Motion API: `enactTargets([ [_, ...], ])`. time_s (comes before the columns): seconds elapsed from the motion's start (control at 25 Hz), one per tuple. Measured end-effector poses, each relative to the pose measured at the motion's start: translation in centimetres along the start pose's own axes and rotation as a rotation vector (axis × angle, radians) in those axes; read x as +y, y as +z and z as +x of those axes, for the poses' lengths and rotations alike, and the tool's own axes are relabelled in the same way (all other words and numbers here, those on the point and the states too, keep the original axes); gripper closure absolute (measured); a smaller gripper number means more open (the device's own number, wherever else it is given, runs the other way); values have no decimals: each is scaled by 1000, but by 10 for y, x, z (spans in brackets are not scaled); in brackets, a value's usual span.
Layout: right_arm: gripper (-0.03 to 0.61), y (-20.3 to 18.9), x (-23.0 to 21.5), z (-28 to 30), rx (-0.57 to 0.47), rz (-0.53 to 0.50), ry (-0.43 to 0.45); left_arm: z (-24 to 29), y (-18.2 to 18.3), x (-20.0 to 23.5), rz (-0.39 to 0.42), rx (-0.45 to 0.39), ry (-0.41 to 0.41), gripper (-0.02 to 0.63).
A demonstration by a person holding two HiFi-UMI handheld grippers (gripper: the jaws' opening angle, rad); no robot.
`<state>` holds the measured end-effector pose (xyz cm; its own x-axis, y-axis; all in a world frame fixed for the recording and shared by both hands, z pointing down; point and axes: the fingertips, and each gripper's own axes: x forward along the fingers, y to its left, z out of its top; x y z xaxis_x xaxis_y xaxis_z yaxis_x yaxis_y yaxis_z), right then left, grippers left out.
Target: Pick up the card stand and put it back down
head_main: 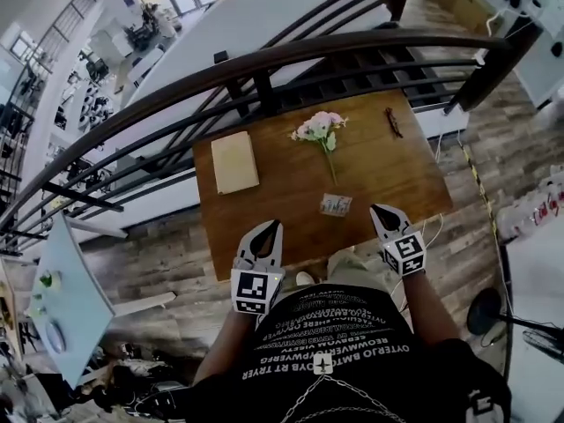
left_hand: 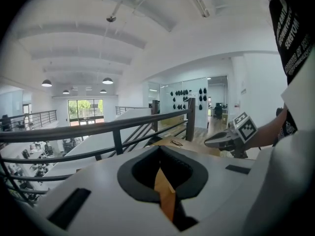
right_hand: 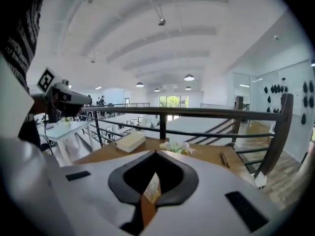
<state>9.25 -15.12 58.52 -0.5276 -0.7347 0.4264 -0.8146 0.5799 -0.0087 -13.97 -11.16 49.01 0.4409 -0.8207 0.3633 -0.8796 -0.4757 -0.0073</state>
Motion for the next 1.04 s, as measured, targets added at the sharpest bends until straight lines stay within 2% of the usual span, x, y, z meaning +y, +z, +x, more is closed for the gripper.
enactTargets([
  [0.2, 565, 67, 29, -41, -129, -28, 12, -19, 23, 1, 16, -54, 2, 594],
  [0.36, 565, 99, 44, -64, -188, -45, 14, -31, 38, -3, 44, -112, -3, 594],
  [0.6, 565, 98, 49, -76, -182, -46, -3, -31, 30, -12, 23, -89, -28, 594],
  [1.04, 565, 81, 16, -96, -203, 2, 87, 0, 47, -58, 40, -72, -40, 594],
])
